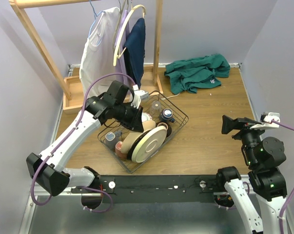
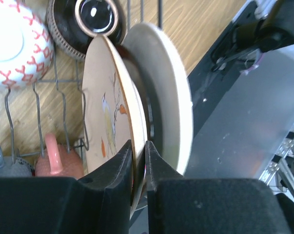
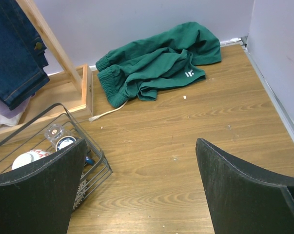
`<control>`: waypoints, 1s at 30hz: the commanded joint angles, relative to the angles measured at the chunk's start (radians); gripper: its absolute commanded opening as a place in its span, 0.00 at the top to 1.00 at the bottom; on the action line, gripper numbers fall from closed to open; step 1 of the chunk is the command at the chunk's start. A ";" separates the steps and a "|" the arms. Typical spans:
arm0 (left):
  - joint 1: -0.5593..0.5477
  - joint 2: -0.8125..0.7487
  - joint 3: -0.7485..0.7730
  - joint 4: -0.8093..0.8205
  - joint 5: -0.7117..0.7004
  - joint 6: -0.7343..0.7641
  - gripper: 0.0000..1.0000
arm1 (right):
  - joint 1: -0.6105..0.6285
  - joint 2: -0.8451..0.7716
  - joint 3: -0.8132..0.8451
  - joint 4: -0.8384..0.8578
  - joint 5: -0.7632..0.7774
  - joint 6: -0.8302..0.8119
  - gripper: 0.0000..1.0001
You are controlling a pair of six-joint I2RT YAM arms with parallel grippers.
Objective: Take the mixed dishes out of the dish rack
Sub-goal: Pick up the plate from the dish rack.
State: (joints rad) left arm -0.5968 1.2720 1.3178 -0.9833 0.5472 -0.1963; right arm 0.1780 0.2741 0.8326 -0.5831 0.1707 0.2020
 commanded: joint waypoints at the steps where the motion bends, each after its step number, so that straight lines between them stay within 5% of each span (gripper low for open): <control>1: 0.006 -0.056 0.100 0.025 0.096 -0.057 1.00 | 0.006 -0.001 -0.010 0.022 0.010 0.005 0.00; 17: 0.017 -0.062 0.221 -0.071 0.082 -0.081 1.00 | 0.008 -0.001 -0.010 0.020 0.018 0.004 0.00; 30: 0.015 -0.046 0.397 -0.143 -0.069 -0.048 1.00 | 0.008 0.027 0.020 0.023 -0.046 -0.006 0.00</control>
State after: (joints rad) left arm -0.5835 1.2469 1.6485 -1.1484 0.5236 -0.2527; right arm 0.1780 0.2787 0.8326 -0.5777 0.1677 0.2016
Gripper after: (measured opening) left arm 0.167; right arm 0.998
